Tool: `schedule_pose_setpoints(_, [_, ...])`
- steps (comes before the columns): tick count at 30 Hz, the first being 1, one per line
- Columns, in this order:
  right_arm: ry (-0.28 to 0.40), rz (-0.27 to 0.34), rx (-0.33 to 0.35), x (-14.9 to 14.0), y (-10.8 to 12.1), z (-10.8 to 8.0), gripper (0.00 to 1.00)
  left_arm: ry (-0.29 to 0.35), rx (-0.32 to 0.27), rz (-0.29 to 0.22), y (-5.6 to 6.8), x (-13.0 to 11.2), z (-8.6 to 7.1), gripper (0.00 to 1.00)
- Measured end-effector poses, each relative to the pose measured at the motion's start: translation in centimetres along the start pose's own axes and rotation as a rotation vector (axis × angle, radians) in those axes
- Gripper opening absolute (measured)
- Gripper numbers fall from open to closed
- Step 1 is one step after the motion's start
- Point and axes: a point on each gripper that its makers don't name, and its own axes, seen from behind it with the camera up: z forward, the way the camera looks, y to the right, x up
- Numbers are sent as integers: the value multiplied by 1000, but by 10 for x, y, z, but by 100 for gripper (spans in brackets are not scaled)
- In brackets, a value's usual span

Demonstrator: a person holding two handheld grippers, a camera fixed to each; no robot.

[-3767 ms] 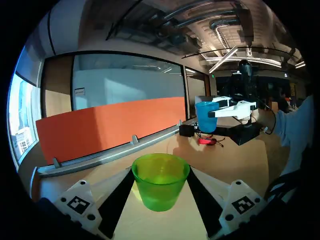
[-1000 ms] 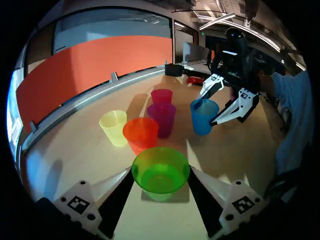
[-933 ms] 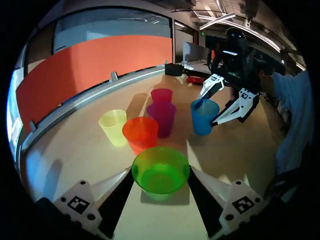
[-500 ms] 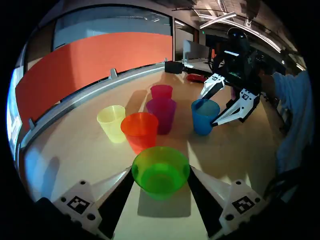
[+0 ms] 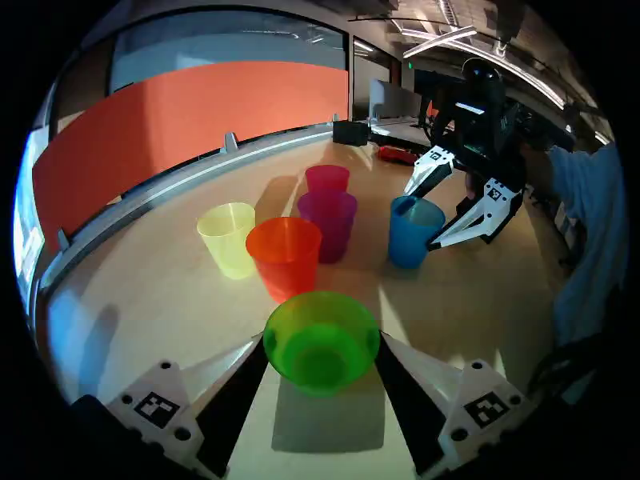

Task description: Pour water

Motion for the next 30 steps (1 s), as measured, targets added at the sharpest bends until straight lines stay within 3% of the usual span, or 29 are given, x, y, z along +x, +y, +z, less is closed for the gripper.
schedule_pose_setpoints(9, [-3,4,-6,1,0,-1,100,-11,5,4,-1,-3,-1,90])
schedule_pose_setpoints(13, [-4,8,-9,0,0,-3,100,-20,-5,-9,0,-3,-4,100])
schedule_pose_setpoints(17, [-8,8,-8,-2,-2,-6,100,-25,-10,-15,0,-4,-7,100])
schedule_pose_setpoints(23, [-10,6,-21,-7,-3,-15,100,-37,25,6,-5,-12,-15,100])
schedule_pose_setpoints(30, [-17,14,-55,-19,-1,-31,99,-23,56,-16,-6,-17,-28,100])
